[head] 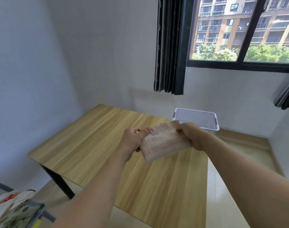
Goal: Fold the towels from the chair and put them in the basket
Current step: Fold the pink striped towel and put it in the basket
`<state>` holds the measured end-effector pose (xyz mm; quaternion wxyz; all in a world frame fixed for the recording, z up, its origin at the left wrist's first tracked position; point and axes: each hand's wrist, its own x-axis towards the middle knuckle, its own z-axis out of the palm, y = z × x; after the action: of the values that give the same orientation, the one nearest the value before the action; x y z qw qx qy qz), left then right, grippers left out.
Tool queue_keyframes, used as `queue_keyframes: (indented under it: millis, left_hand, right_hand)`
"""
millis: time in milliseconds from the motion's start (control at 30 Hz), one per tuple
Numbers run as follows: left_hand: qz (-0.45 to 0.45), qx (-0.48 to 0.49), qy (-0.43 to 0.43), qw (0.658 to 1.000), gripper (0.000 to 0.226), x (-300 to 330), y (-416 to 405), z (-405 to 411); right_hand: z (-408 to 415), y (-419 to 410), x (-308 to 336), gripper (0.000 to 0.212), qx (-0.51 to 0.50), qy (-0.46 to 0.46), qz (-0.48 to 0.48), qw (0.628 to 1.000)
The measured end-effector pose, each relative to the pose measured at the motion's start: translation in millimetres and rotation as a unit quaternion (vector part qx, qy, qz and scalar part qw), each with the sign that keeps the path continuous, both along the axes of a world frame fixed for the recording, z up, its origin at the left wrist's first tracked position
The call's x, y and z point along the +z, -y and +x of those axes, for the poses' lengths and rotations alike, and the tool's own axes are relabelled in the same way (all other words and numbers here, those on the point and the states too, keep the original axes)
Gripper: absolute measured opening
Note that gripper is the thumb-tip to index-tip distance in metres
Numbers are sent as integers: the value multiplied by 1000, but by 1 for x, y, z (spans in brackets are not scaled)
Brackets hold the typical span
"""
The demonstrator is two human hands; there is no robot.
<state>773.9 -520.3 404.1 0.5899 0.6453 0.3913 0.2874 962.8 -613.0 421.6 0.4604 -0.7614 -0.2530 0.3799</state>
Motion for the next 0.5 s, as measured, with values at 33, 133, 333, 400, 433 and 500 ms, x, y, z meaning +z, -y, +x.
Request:
queue_keyframes:
  millis: [33, 133, 333, 400, 433, 500]
  left_hand:
    - [-1, -6, -1, 1000, 32, -3, 3, 13]
    - [2, -24, -26, 999, 30, -12, 11, 53]
    - [6, -32, -81, 996, 24, -20, 8, 150]
    - [13, -27, -100, 995, 20, -18, 8, 180]
    - [20, -27, -113, 993, 20, -16, 8, 194]
    - [36, -28, -135, 990, 23, -13, 7, 220]
  right_hand:
    - [13, 1, -2, 14, 3, 8, -9, 1000]
    - [59, -2, -7, 16, 27, 44, -34, 998]
    - [177, -28, -11, 29, 144, 136, -50, 979]
    - [212, -37, -4, 33, 186, 170, -62, 966]
    - [228, -42, 2, 33, 205, 187, -63, 959]
    - [253, -54, 16, 29, 235, 236, -61, 941]
